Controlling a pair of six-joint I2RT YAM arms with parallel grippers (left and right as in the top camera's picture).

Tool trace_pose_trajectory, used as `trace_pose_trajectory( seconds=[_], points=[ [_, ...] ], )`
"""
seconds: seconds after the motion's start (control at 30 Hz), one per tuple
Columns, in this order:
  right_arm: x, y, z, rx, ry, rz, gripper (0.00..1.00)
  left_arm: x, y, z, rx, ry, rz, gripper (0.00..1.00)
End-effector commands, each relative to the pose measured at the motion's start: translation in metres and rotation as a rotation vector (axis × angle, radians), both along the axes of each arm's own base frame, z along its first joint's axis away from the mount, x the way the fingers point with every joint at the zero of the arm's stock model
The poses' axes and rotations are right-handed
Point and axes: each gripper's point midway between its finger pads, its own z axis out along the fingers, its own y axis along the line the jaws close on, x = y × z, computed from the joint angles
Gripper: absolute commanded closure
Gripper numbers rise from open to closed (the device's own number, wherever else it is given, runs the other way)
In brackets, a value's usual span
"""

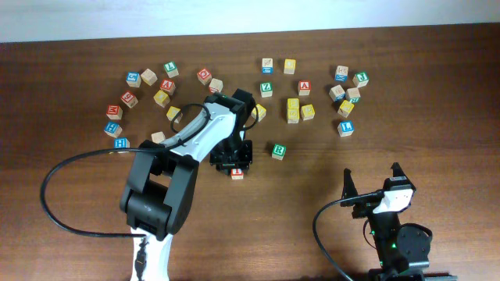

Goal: Spell out ICRA
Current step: 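Carry the red I block forward and set it down center-front, then move the left gripper to the yellow C block and grasp it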

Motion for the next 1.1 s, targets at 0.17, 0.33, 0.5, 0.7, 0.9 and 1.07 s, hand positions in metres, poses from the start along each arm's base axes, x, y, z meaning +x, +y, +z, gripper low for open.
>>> trace_pose_trajectory(
  seconds=[0.17,0.33,0.5,0.7,0.9,1.07],
  points=[
    [0.0,-0.001,-0.002,0.008,0.004,-0.001,0.01,0.023,-0.007,0.028,-0.016,-0.054,-0.033,0.42],
    [0.0,-0.001,-0.002,0.008,0.004,-0.001,0.02,0.071,0.017,0.085,-0.01,-0.172,0.046,0.42],
    [0.0,-0.001,-0.002,0.008,0.004,-0.001,0.02,0.116,0.073,0.143,-0.04,-0.293,0.204,0.2],
    [0.0,-0.001,-0.002,0.008,0.004,-0.001,0.02,0.128,0.152,0.14,0.125,-0.321,0.33,0.01],
    [0.0,-0.001,-0.002,0.008,0.004,-0.001,0.02,0.128,0.127,0.137,-0.074,-0.248,0.416,0.01],
    [0.0,-0.001,-0.002,0.008,0.004,-0.001,0.02,0.133,0.059,0.134,-0.115,-0.301,0.311,0.01]
  ],
)
